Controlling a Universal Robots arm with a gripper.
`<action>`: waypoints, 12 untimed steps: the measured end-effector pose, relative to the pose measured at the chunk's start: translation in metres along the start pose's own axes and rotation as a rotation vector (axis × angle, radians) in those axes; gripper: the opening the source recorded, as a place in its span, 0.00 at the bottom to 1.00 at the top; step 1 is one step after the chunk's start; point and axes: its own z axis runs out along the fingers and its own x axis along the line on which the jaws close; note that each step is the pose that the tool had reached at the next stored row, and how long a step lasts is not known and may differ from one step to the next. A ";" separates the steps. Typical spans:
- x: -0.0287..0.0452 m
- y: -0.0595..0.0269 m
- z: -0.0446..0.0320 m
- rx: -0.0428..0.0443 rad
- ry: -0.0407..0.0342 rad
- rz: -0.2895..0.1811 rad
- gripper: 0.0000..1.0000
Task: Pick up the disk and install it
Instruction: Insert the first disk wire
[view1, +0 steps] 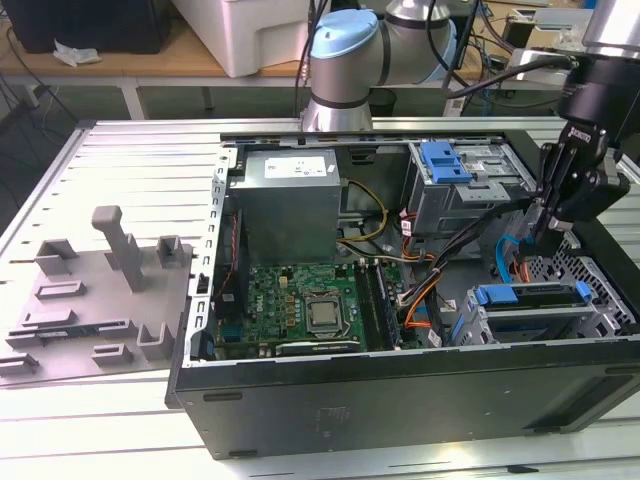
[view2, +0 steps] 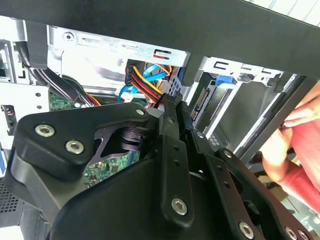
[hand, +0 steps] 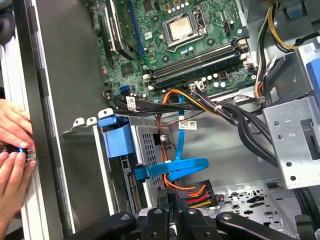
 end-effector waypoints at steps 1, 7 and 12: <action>0.0014 -0.0001 0.0003 -0.0005 -0.0059 -0.001 0.17; 0.0107 0.0020 0.0011 -0.0008 -0.0321 -0.004 0.17; 0.0134 0.0036 0.0012 0.0064 -0.0354 -0.016 0.17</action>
